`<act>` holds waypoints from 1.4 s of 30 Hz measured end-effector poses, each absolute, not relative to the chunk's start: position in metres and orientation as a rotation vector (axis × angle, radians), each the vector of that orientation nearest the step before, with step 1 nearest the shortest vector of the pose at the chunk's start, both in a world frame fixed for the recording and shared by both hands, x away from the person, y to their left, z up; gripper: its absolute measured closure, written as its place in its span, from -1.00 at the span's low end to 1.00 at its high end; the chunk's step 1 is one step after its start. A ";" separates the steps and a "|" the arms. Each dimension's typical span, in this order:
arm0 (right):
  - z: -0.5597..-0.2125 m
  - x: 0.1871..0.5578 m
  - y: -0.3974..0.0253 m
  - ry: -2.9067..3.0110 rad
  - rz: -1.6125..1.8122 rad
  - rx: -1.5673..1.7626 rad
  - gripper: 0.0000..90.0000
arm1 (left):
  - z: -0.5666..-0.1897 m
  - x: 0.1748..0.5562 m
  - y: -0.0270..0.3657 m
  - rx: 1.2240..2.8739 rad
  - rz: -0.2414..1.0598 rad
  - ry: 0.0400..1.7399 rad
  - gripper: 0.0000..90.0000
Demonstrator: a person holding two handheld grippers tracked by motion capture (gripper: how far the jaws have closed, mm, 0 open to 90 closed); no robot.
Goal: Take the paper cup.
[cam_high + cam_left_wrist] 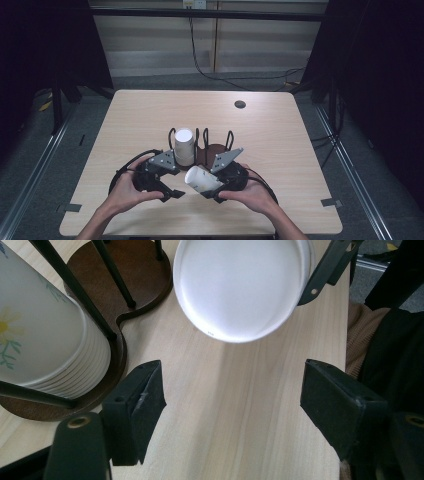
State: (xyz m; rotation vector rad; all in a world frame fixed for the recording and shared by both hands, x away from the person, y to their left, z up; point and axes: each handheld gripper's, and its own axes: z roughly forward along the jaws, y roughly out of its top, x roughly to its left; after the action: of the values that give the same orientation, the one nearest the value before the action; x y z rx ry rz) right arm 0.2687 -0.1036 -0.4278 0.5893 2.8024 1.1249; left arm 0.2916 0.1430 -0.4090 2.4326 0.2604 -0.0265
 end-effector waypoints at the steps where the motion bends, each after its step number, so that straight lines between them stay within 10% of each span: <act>1: -0.428 0.269 -0.103 2.817 1.114 0.595 -0.29 | -0.409 0.292 0.143 2.434 -0.027 0.257 -0.43; 42: -0.433 0.264 -0.076 3.057 0.725 0.391 -0.29 | -0.428 0.286 0.135 2.430 -0.153 0.255 -0.46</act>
State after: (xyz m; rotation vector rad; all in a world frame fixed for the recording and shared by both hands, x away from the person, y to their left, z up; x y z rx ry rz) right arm 0.2642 -0.0758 -0.4328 0.3907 3.0571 0.7255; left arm 0.2860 0.1355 -0.4284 2.4298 0.2547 -0.1531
